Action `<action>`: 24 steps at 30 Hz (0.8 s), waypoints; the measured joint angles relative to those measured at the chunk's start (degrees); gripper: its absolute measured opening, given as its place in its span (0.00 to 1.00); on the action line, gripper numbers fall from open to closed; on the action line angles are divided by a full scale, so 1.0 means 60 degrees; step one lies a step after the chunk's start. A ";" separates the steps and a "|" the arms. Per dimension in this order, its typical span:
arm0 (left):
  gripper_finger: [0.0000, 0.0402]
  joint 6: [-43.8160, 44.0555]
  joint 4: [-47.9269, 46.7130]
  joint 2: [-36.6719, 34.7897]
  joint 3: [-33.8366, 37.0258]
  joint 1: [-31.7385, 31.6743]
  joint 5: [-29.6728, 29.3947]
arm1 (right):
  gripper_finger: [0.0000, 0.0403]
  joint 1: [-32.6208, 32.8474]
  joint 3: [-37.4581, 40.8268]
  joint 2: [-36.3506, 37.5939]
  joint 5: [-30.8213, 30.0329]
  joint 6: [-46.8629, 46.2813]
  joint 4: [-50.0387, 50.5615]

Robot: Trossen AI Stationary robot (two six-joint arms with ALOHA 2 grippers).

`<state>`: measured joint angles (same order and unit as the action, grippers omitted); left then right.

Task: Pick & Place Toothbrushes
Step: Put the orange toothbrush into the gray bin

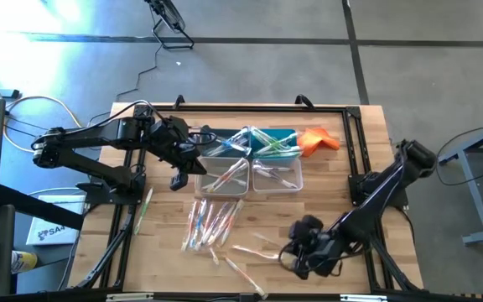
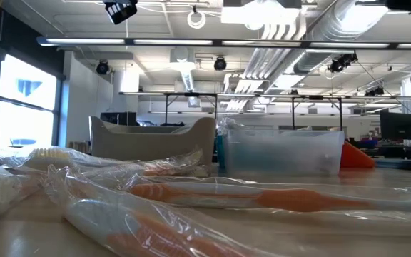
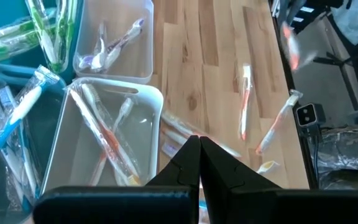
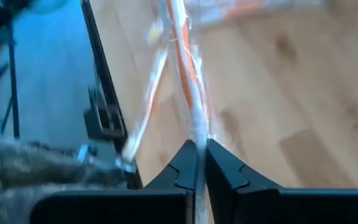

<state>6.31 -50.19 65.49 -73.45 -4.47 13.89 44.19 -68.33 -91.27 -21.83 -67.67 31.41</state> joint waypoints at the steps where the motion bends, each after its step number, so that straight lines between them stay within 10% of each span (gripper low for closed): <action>1: 0.00 0.0000 0.0034 -0.0002 0.0000 0.0000 -0.0001 | 0.02 -0.0046 -0.0002 0.0195 -0.0280 0.0052 0.0080; 10: 0.00 0.0003 0.0649 0.0000 0.0000 0.0000 0.0000 | 0.02 -0.0829 -0.0008 0.1697 -0.2102 0.2076 0.0265; 24: 0.00 0.0000 0.3388 0.0001 0.0000 0.0000 -0.0004 | 0.02 -0.3039 -0.0012 0.2699 -0.2113 0.5550 -0.0235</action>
<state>6.31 -29.86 65.49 -73.45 -4.47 13.87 25.95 -68.40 -75.08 -34.51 -34.37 30.00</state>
